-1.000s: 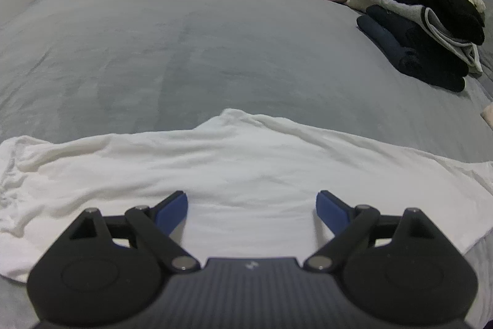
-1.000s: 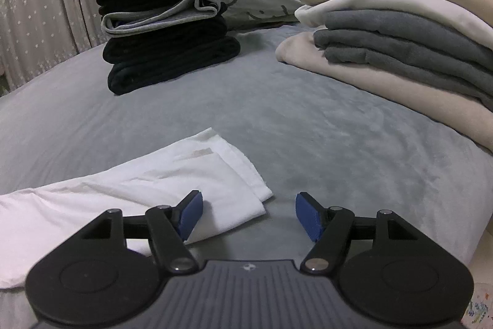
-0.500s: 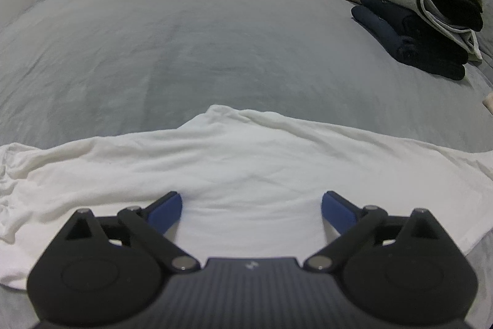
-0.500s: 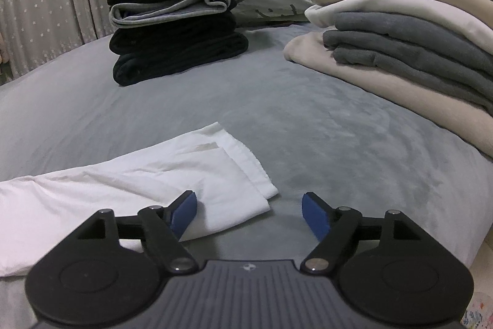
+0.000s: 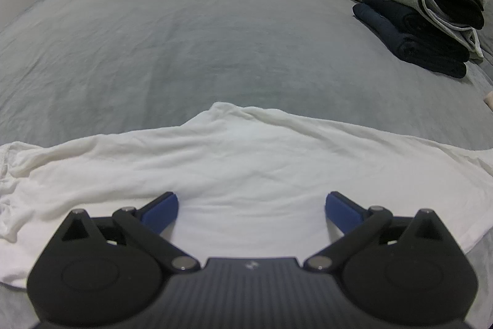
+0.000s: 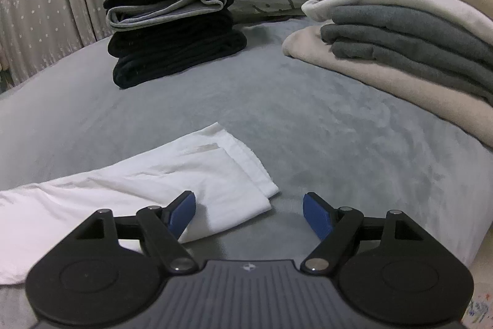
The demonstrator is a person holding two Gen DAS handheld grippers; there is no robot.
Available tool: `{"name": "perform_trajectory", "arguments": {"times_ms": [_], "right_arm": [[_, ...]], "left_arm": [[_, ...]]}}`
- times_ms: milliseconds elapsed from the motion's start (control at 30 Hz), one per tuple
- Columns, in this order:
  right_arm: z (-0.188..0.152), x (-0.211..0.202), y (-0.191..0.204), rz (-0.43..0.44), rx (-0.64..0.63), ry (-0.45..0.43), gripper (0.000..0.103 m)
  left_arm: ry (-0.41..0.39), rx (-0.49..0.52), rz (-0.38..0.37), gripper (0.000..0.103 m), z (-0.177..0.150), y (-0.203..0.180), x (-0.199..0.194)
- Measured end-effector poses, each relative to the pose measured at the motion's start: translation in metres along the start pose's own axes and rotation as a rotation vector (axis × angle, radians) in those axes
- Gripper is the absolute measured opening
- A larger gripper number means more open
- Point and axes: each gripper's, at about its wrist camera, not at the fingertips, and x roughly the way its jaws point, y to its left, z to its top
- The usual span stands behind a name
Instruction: Fold clothes
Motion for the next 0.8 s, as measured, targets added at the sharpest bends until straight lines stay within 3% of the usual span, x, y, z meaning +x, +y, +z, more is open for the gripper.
{"name": "perform_trajectory", "arguments": {"times_ms": [167,267,333,433,633,800], "right_arm": [[0.012,-0.004,-0.037,0.147,0.244,0.054,0.074],[0.012,-0.002,-0.064,0.212,0.405,0.082,0.062],[0.010,0.000,-0.070,0.222,0.432,0.091,0.054],[0.010,0.003,-0.063,0.198,0.367,0.084,0.051],[0.003,0.011,-0.006,0.039,-0.041,0.019,0.050],[0.009,0.003,-0.005,0.032,-0.013,-0.034,0.049]], "left_arm": [[0.001,0.002,0.002,0.103,-0.001,0.001,0.001],[0.001,0.008,0.007,0.103,-0.001,-0.002,0.001],[0.001,0.008,0.005,0.103,-0.001,-0.003,0.001],[0.000,0.008,0.002,0.103,0.000,-0.005,0.002],[-0.004,0.027,-0.002,0.103,-0.002,-0.013,0.001],[-0.006,0.024,-0.016,0.103,-0.003,-0.011,-0.002]]}}
